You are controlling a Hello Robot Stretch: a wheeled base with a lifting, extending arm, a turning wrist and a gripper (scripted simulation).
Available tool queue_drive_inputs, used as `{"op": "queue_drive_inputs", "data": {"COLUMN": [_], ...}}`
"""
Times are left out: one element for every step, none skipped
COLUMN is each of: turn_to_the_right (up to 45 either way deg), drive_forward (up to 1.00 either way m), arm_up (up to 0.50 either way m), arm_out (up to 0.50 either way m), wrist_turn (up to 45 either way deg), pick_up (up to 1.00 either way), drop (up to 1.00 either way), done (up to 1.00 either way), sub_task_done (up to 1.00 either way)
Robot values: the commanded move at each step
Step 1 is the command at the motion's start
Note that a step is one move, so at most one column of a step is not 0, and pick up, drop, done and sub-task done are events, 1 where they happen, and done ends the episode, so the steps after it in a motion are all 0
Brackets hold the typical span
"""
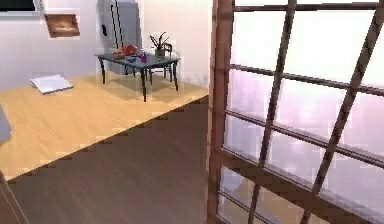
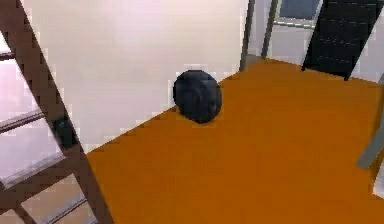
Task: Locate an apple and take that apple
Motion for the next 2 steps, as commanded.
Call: {"op": "queue_drive_inputs", "data": {"turn_to_the_right": [0.0,-27.0], "drive_forward": [0.45,0.00], "arm_up": [0.00,0.00], "arm_out": [0.00,0.00], "wrist_turn": [0.0,0.0], "pick_up": [0.00,0.00], "drop": [0.00,0.00], "done": [0.00,0.00], "sub_task_done": [0.00,0.00]}}
